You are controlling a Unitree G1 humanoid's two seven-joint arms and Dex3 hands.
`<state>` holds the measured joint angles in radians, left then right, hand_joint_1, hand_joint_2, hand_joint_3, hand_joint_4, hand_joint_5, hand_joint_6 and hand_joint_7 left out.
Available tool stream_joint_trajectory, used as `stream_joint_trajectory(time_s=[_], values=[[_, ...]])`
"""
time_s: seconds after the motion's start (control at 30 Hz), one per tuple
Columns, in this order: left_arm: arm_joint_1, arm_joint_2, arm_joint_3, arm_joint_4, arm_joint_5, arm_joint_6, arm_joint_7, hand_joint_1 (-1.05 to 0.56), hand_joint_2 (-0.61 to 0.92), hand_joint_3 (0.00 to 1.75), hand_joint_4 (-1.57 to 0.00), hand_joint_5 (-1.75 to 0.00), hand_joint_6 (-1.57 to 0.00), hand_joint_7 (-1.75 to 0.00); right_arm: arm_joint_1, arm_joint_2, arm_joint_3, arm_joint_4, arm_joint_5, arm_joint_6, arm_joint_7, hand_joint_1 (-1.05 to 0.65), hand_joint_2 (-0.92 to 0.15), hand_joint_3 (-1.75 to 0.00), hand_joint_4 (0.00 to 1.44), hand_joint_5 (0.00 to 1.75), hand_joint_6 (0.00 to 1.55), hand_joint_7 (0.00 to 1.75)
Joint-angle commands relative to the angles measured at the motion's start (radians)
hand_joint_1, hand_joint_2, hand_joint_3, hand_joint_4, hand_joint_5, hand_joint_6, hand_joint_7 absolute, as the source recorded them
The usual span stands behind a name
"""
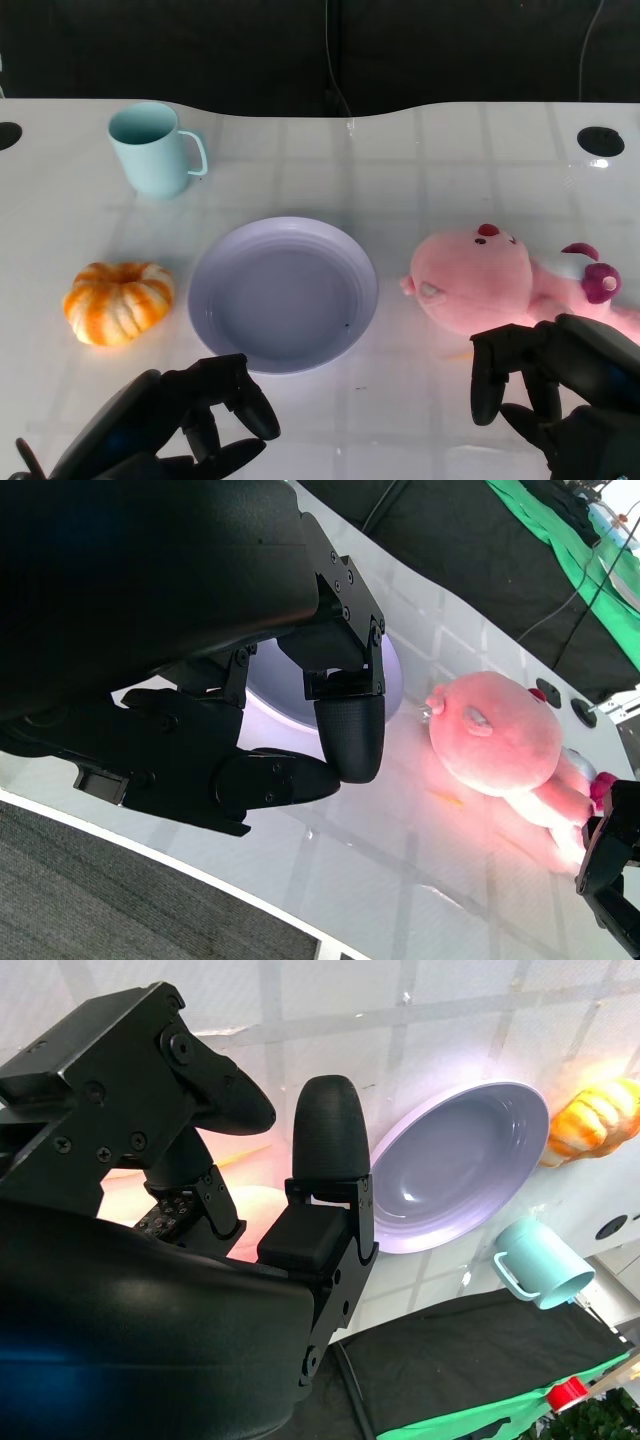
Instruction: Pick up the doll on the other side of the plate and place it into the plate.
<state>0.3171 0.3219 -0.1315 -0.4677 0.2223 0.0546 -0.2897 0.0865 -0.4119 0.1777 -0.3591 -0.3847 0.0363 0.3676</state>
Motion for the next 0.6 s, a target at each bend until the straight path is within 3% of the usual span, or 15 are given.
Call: stream_joint_trajectory(time_s=[0.03,0.6], values=[[-0.002,0.014,0.006,0.004,-0.006,-0.006,-0.009,-0.30,0.92,0.44,-0.56,-1.75,-0.60,-1.31,-0.006,-0.014,-0.001,0.006,-0.003,-0.002,0.003,-0.05,-0.37,-1.25,0.83,1.75,0.79,1.38],[-0.007,0.018,0.008,0.000,-0.006,0.002,-0.017,-0.31,0.92,0.43,-0.55,-1.75,-0.59,-1.31,-0.011,-0.014,0.000,0.006,-0.011,0.004,0.008,-0.04,-0.38,-1.23,0.83,1.74,0.80,1.36]])
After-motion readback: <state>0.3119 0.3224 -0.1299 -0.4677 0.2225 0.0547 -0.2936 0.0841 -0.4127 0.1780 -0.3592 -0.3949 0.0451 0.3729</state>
